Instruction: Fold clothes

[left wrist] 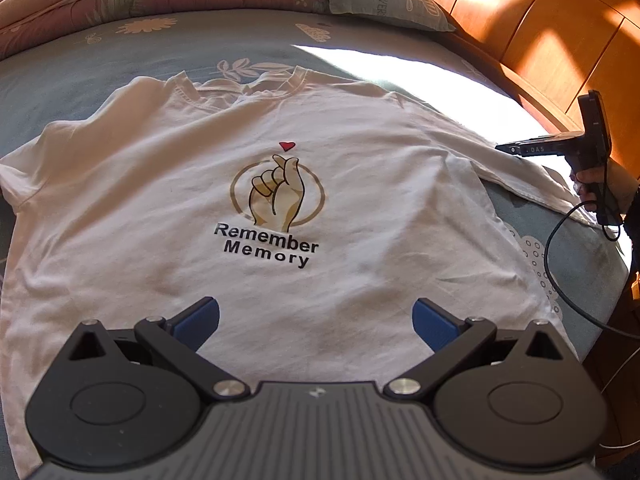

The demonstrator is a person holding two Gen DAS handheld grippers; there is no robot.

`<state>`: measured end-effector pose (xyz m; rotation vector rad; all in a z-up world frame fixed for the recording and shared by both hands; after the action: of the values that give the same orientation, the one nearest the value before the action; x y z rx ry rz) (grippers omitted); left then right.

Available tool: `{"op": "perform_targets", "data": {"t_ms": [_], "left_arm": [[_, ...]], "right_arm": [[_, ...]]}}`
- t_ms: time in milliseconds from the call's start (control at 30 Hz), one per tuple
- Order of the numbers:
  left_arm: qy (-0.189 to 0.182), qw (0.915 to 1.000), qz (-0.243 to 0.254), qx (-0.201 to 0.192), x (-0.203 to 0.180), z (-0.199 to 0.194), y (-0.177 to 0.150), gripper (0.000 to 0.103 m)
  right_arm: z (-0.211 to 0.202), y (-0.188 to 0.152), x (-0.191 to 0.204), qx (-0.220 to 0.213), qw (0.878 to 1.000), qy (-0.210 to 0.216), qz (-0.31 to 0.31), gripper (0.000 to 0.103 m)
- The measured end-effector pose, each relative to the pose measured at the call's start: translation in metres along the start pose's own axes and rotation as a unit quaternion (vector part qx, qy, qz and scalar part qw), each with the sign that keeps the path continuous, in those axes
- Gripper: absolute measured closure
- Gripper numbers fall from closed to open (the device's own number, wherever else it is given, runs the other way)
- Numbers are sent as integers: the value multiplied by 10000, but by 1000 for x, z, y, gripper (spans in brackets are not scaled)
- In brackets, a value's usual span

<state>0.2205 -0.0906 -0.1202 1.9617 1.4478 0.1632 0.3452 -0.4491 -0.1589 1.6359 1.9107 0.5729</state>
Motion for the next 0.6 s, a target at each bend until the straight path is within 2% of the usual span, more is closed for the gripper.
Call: {"op": "perform_targets", "data": {"t_ms": [33,67,167,300,367,400,433,500,600], "left_arm": [[3,10000,-31,16,2,2,0,1],[10,10000,-46,24,3,4,0,1],[6,10000,-70,33,4,6,1,1],[-65,10000,-7,-13,1,3,1,1],[-85,10000,-7,-50,1,1,2,1],[-77,10000,-22,-52,2,1,2,1],[-68,10000,-37,-54,3,1,3,1],[-63,9999,-81,-56,2,2,3,1],[-132,9999,-47,-63,-2,1,2,1]], "right_arm": [[-1,0,2,-17,10000,37,-59,85],[-2,0,3,-35,9999,51,-111,98],[4,5,2,-147,9995,-284,-60,101],[3,20,-8,-349,9962,-620,506,99],[-14,25,-3,-522,9947,-590,656,91],[-22,26,2,-600,9944,-494,720,81],[-28,24,11,-627,9949,-278,733,72],[-38,21,31,-668,9949,134,739,61],[-30,5,67,-439,9981,242,363,55]]}}
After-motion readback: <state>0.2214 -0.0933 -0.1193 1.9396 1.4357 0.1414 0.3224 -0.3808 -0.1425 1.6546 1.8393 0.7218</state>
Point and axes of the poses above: each gripper's, at about its wrist camera, not at the fingertips, and z roughly the way its jaws point, x to its left, y to its top, the point moved 6 cm from there along z, roughly the way its jaws point, and after that the axes turned 7 degrees about -y, right-handed, at the moved point
